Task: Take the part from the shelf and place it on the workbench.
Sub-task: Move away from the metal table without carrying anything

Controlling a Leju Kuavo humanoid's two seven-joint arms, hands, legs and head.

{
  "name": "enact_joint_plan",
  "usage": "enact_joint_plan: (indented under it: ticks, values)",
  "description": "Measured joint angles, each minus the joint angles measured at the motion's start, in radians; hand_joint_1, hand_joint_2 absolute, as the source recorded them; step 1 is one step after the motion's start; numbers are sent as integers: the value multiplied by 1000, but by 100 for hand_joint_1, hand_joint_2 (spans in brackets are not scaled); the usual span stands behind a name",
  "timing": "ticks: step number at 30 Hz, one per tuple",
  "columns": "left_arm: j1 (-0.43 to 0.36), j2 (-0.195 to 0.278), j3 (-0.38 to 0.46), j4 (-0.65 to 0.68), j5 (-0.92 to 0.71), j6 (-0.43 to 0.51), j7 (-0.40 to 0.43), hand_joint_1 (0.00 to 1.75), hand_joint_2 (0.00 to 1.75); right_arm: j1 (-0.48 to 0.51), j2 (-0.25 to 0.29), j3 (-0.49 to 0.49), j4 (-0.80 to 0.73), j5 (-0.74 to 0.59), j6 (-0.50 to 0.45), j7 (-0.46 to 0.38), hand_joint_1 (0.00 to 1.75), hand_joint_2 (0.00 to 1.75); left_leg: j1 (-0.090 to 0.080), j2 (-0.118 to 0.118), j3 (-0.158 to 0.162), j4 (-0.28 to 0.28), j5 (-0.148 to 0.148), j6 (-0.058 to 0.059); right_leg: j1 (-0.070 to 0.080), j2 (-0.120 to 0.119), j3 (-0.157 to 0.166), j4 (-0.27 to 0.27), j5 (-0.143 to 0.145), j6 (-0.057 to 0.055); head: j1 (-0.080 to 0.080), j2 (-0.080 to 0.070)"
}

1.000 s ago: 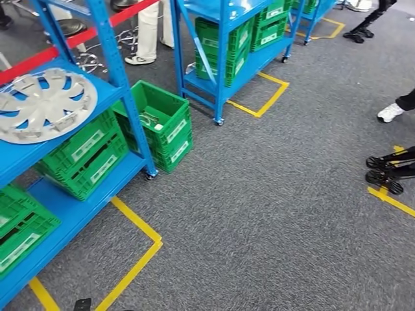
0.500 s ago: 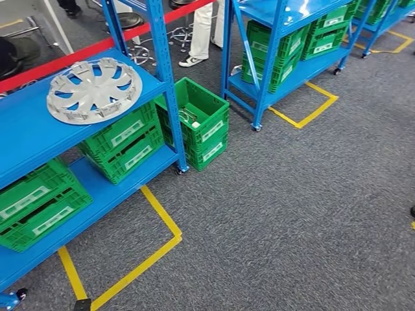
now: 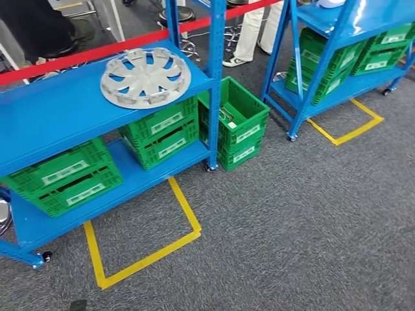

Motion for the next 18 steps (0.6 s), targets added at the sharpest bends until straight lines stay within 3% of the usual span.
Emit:
enact_joint_plan:
  ticks: [1,3,5,6,7,8,10,12,14,15,16,18]
  values:
    - [0,1,0,0,0,0,0,0,0,-2,0,0,0,1,0,0,0,0,2,-11,0,-1,2,6,-3,25,-11,28,-20,5,2,0]
    - [-1,0,1,0,0,-1,0,0,0,0,0,2,0,2,0,0,0,0,4,-33,-2,-2,6,14,-6,85,-64,148,-86,12,7,0]
    - [-3,-1,2,0,0,-2,0,0,0,4,1,3,0,3,1,0,0,0,4,-60,-5,-1,8,17,-6,105,-129,279,-135,14,9,0]
    - [-2,-1,2,0,1,-2,0,0,0,6,1,4,0,3,0,0,0,0,4,-74,-5,-1,9,17,-7,108,-143,302,-132,14,10,0]
    - [-1,0,3,0,1,-2,0,0,0,8,1,4,0,4,0,0,0,0,5,-90,-4,-1,10,15,-8,111,-137,282,-108,14,10,0]
    - [0,0,3,0,1,-2,0,0,0,8,1,5,0,4,0,0,0,0,6,-105,-4,0,10,13,-11,121,-112,223,-69,14,10,0]
    - [-2,0,4,0,1,-2,0,0,0,7,1,6,1,5,0,0,0,0,7,-133,-6,3,11,2,-22,173,-48,78,-4,13,11,0]
    - [-3,0,4,0,1,-2,0,0,0,6,2,8,1,7,0,0,0,0,9,-158,-14,4,15,-13,-25,210,-19,12,10,6,11,0]
    - [-1,1,5,0,0,-2,0,0,0,5,2,9,2,10,-1,0,0,0,13,-179,-22,0,23,-28,-22,193,-16,9,11,-10,11,0]
    - [2,1,5,0,-1,-2,0,0,0,4,2,9,2,10,-1,0,0,0,13,-170,-26,3,21,-34,-21,181,-15,6,14,-18,10,0]
    - [2,1,6,0,-1,-2,0,0,0,4,2,9,2,11,-2,0,0,0,12,-147,-37,22,7,-38,-22,167,-15,3,17,-26,5,0]
    - [-1,1,6,0,-2,-1,0,0,0,6,1,9,2,13,-3,0,0,0,8,-83,-86,121,-53,-42,-18,135,-15,-2,21,-36,-4,0]
